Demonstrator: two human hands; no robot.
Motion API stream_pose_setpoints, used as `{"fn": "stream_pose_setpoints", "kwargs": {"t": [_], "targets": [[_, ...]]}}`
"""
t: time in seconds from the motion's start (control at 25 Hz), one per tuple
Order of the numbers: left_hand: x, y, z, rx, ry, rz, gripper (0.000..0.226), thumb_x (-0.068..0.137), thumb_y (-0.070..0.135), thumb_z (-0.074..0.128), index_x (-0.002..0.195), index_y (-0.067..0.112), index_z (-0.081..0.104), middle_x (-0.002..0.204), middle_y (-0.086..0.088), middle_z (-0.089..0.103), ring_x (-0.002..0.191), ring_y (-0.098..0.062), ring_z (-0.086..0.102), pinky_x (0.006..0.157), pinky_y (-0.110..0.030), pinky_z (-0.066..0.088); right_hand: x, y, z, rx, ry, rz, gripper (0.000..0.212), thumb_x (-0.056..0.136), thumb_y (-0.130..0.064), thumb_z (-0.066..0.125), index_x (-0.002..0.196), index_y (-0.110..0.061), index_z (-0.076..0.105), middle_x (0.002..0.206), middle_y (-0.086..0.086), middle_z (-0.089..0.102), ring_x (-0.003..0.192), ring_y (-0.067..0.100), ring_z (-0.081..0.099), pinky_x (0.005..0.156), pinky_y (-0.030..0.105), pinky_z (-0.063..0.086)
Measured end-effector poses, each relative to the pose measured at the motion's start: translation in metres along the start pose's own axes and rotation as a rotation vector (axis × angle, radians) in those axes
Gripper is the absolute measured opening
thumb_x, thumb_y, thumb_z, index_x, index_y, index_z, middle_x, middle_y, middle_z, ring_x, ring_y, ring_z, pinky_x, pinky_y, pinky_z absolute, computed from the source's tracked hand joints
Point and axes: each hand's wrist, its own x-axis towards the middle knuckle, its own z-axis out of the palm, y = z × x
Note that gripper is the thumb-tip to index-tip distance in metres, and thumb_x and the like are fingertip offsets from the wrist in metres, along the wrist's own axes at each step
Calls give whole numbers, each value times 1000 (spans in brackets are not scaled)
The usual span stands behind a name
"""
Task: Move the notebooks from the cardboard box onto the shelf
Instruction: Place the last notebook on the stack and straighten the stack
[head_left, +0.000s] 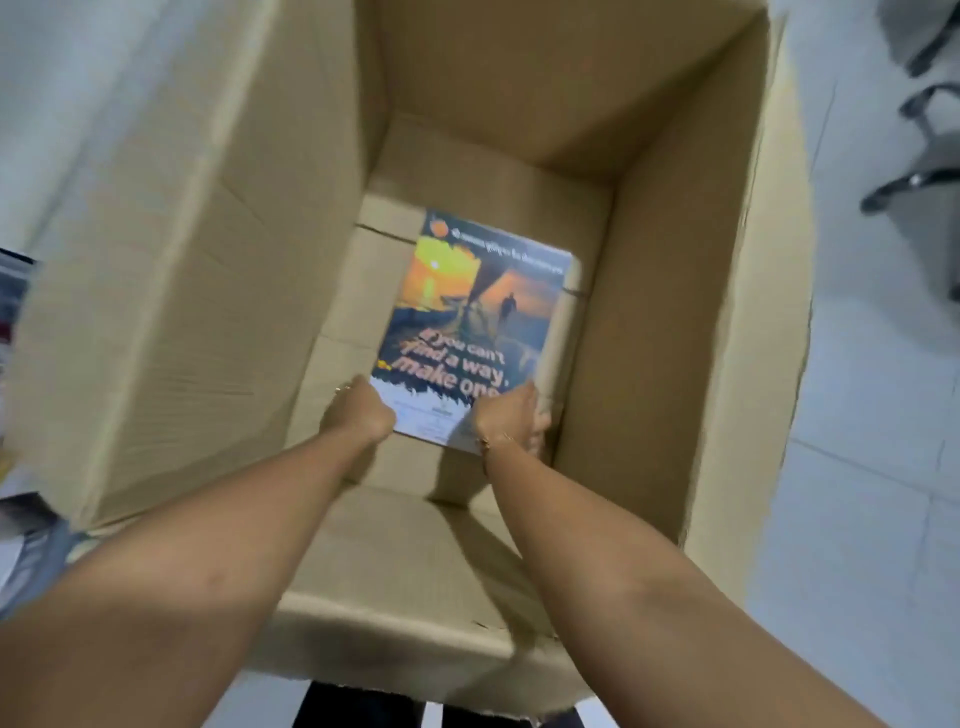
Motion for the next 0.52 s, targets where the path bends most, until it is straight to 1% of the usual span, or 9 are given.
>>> {"fn": "stream_pose_setpoints", "kwargs": {"t": [0.04, 0.08, 0.16, 0.24, 0.32, 0.36, 0.4, 0.44, 0.52], "targets": [[0, -1, 7, -16, 9, -37, 42, 86, 7, 51, 127, 0, 45, 134, -23, 52, 123, -37, 51, 99, -38, 44, 3, 5, 5, 2, 34, -18, 50, 84, -15, 51, 133, -15, 40, 146, -1, 40, 134, 28, 29, 110, 44, 30], [2, 1, 10, -37, 34, -66, 42, 86, 6, 52, 127, 0, 44, 134, -23, 52, 123, -37, 50, 98, -38, 44, 4, 4, 6, 6, 70, -44, 46, 83, -13, 52, 128, -17, 45, 143, -1, 44, 132, 26, 30, 109, 42, 29], [6, 9, 11, -75, 59, -117, 46, 83, 9, 58, 126, -1, 45, 133, -22, 52, 122, -37, 51, 96, -37, 45, 6, 2, 1, 59, 113, -39, 33, 83, -12, 54, 116, -18, 53, 135, 1, 49, 126, 27, 36, 104, 40, 33], [11, 16, 6, -109, 13, -161, 50, 80, 14, 64, 125, -2, 48, 134, -22, 52, 121, -36, 52, 96, -36, 47, 3, -8, -12, 136, 104, -17, 26, 84, -10, 53, 110, -15, 55, 130, 7, 48, 119, 32, 45, 97, 41, 41], [4, 16, -10, -72, -26, -115, 47, 80, 17, 66, 123, 0, 54, 134, -22, 52, 121, -35, 52, 96, -35, 47, -9, -18, -30, 228, 91, -5, 21, 86, -6, 52, 106, -13, 58, 128, 12, 45, 110, 35, 54, 88, 38, 47], [0, 17, -21, -28, -1, -77, 43, 81, 15, 65, 120, 0, 56, 132, -22, 54, 121, -35, 53, 96, -35, 47, -17, -25, -38, 265, 101, -7, 20, 87, -5, 52, 103, -12, 61, 127, 13, 46, 107, 36, 56, 84, 37, 47], [-8, 18, -37, 27, 48, -29, 39, 81, 11, 65, 118, 0, 58, 130, -22, 56, 120, -35, 54, 95, -36, 48, -27, -36, -47, 295, 124, -20, 19, 89, -7, 51, 101, -12, 64, 126, 13, 47, 106, 36, 57, 85, 38, 47], [-16, 21, -51, 67, 94, 14, 36, 81, 8, 64, 116, -2, 60, 128, -23, 58, 119, -35, 56, 95, -36, 48, -39, -43, -54, 317, 146, -40, 21, 90, -9, 49, 100, -12, 67, 124, 14, 49, 106, 36, 57, 90, 39, 47], [-41, 17, -87, 46, 203, 79, 33, 81, 6, 64, 112, -3, 63, 126, -23, 60, 118, -35, 57, 96, -38, 48, -73, -58, -67, 397, 178, -125, 24, 89, -11, 48, 97, -12, 71, 119, 15, 57, 109, 33, 56, 99, 44, 45]]}}
